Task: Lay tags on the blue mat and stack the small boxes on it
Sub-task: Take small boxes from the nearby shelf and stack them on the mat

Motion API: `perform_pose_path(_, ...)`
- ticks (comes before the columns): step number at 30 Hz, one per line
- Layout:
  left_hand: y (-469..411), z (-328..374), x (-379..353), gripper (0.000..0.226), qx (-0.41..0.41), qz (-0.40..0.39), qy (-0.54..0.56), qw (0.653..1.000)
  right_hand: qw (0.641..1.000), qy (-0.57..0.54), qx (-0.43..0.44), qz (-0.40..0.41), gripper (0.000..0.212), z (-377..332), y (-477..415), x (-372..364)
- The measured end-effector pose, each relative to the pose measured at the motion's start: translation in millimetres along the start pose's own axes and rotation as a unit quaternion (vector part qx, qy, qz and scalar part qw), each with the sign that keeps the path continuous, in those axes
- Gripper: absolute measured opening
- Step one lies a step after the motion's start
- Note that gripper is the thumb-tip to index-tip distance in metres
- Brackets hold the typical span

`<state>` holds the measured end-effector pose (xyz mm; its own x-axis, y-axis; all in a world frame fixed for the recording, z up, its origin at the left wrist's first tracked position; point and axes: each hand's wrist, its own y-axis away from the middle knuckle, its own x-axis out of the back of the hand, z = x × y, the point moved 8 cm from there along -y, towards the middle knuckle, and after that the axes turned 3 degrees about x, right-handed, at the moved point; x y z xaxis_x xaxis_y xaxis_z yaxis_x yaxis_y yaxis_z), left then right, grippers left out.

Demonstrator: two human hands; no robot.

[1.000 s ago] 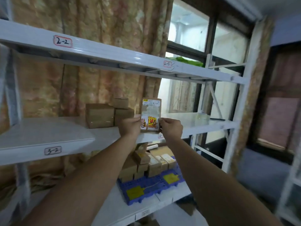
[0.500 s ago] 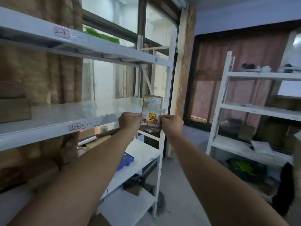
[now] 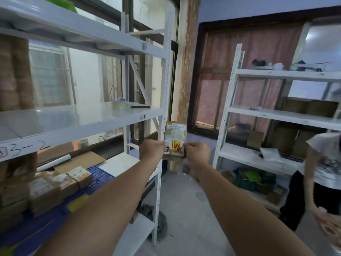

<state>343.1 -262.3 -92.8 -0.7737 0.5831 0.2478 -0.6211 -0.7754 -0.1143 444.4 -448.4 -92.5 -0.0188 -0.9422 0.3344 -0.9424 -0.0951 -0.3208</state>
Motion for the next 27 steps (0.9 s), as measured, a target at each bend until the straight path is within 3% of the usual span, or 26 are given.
perform_pose_path(9, -112.6, -59.2, -62.3, 0.028, 0.057, 0.0, 0.0, 0.998, 0.999, 0.036, -0.029, -0.028, 0.02, 58.6, -99.3, -83.6)
perform_pose_path(14, -185.8, -107.2, -55.4, 0.027, 0.105, 0.039, -0.01, 0.994, 0.993, 0.05, -0.04, -0.101, 0.013, 77.5, -140.3, -170.7)
perform_pose_path(27, -270.9, -242.7, 73.0, 0.033, 0.238, 0.188, -0.063, 0.951, 0.95, 0.09, -0.025, -0.296, 0.022, 72.9, -129.5, -415.6)
